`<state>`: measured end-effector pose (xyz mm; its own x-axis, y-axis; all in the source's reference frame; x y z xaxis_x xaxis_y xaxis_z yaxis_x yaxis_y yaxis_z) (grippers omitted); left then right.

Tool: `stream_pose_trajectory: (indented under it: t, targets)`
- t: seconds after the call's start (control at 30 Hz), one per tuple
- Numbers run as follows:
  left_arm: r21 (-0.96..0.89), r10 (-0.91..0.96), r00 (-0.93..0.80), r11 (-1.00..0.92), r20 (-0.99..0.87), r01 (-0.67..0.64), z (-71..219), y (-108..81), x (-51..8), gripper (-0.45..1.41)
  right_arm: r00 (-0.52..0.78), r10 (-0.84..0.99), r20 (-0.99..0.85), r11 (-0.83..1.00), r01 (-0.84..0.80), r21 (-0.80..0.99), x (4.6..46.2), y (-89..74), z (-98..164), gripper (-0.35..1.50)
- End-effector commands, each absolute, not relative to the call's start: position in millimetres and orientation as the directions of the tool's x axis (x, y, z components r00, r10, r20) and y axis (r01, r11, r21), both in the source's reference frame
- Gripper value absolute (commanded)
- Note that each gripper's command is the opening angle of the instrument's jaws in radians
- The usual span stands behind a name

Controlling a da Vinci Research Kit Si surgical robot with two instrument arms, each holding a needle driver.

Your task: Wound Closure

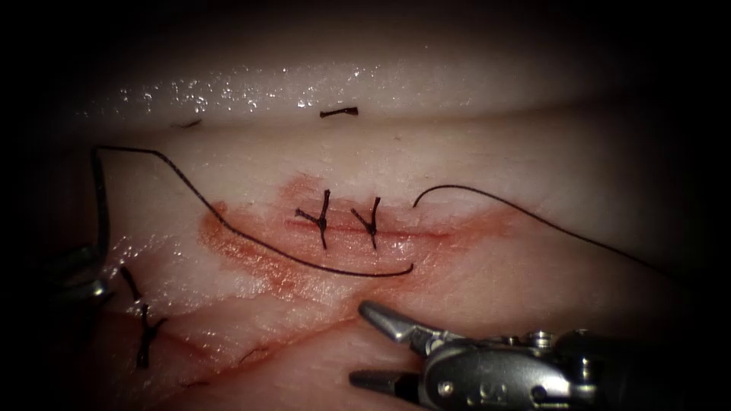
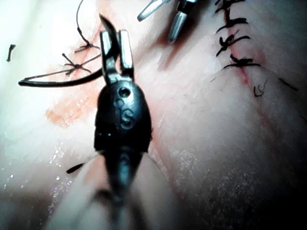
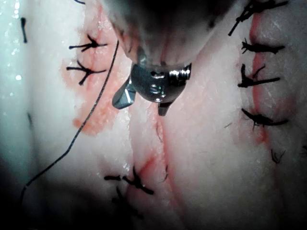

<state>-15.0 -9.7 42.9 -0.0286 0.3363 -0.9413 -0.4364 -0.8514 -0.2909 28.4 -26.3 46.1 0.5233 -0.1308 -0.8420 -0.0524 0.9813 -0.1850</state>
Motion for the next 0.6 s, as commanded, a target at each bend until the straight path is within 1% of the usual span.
stream_pose_trajectory:
  t: [0.03,0.17,0.33,0.4,0.5,0.53,0.57,0.6]
  targets:
    - [-0.288,0.331,-0.023,-0.851,-0.943,-0.439,43.5,-10.0,-15.2,-0.45,0.542,-0.141,-0.828,0.977,-0.057,-0.204,27.8,-25.6,47.4,1.33]
    - [-0.284,0.322,-0.015,-0.856,-0.947,-0.432,43.4,-10.5,-15.4,-0.45,0.547,-0.119,-0.829,0.979,-0.075,-0.190,25.3,-23.6,51.7,1.35]
    - [-0.292,0.318,0.007,-0.860,-0.948,-0.418,43.6,-10.7,-17.4,-0.45,0.551,-0.119,-0.826,0.973,-0.101,-0.207,26.8,-23.4,56.2,1.41]
    - [-0.296,0.320,0.013,-0.861,-0.947,-0.414,43.5,-10.9,-17.8,-0.45,0.552,-0.124,-0.825,0.971,-0.103,-0.215,27.2,-23.6,56.9,1.38]
    - [-0.294,0.316,0.013,-0.864,-0.949,-0.409,43.4,-11.2,-18.1,-0.45,0.557,-0.125,-0.821,0.970,-0.104,-0.218,27.8,-23.7,58.0,1.26]
    - [-0.299,0.319,0.018,-0.864,-0.948,-0.405,43.3,-11.3,-18.2,-0.45,0.559,-0.124,-0.820,0.970,-0.105,-0.219,28.1,-23.7,58.4,1.00]
    - [-0.299,0.318,0.020,-0.865,-0.948,-0.402,43.3,-11.3,-18.3,-0.45,0.550,-0.114,-0.827,0.975,-0.099,-0.200,28.4,-23.7,58.6,0.26]
    - [-0.299,0.318,0.021,-0.866,-0.948,-0.400,43.3,-11.3,-18.3,-0.45,0.550,-0.121,-0.827,0.977,-0.079,-0.196,28.7,-23.8,58.7,-0.25]
